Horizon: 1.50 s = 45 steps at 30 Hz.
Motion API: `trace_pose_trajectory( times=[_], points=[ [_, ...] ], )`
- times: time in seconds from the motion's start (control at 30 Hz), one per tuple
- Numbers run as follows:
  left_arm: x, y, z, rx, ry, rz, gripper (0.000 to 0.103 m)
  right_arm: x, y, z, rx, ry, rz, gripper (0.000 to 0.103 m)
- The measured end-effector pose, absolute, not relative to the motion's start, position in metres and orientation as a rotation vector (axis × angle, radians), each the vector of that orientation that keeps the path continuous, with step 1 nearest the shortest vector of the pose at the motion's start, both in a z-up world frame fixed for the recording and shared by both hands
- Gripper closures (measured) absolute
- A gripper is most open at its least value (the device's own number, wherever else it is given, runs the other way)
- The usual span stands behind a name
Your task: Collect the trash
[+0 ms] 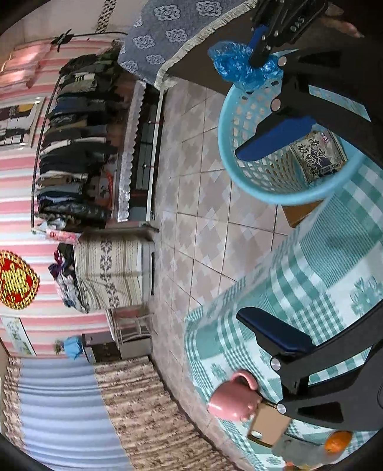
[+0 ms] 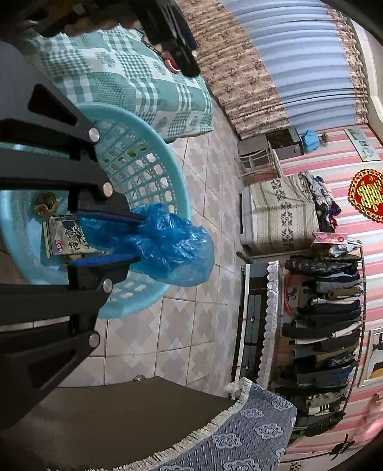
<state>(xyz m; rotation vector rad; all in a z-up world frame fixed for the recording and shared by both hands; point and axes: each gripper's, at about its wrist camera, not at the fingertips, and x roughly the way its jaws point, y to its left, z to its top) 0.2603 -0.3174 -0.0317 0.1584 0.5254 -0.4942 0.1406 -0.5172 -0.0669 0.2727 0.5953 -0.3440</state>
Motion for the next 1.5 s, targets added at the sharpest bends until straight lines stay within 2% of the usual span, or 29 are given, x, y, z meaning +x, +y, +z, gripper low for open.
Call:
trace_pose_trajectory(
  times=[0.03, 0.1, 0.13, 0.17, 0.3, 0.37, 0.43, 1.1, 1.5],
  points=[
    [0.261, -0.313, -0.031, 0.152, 0.528, -0.487, 0.006, 0.143, -0.516, -0.069, 0.275, 0.602, -0.338, 0.081],
    [0.261, -0.306, -0.029, 0.142, 0.530, -0.474, 0.006, 0.145, -0.512, -0.072, 0.278, 0.606, -0.328, 0.065],
    [0.260, -0.303, -0.028, 0.140, 0.528, -0.469, 0.006, 0.145, -0.510, -0.072, 0.273, 0.603, -0.329, 0.044],
    [0.259, -0.299, -0.027, 0.137, 0.524, -0.462, 0.006, 0.145, -0.508, -0.071, 0.265, 0.595, -0.333, 0.032],
    [0.254, -0.279, -0.022, 0.116, 0.519, -0.440, 0.006, 0.144, -0.501, -0.066, 0.223, 0.592, -0.349, 0.028],
    [0.250, -0.271, -0.019, 0.110, 0.515, -0.428, 0.006, 0.143, -0.500, -0.063, 0.212, 0.590, -0.361, 0.016],
    [0.245, -0.260, -0.014, 0.099, 0.505, -0.415, 0.006, 0.141, -0.499, -0.060, 0.198, 0.585, -0.379, 0.010],
    [0.192, -0.152, 0.027, 0.028, 0.432, -0.272, 0.006, 0.117, -0.432, -0.002, 0.131, 0.487, -0.301, 0.009],
    [0.163, -0.076, 0.037, -0.011, 0.413, -0.170, 0.006, 0.112, -0.377, 0.012, 0.079, 0.470, -0.225, 0.009]
  ],
)
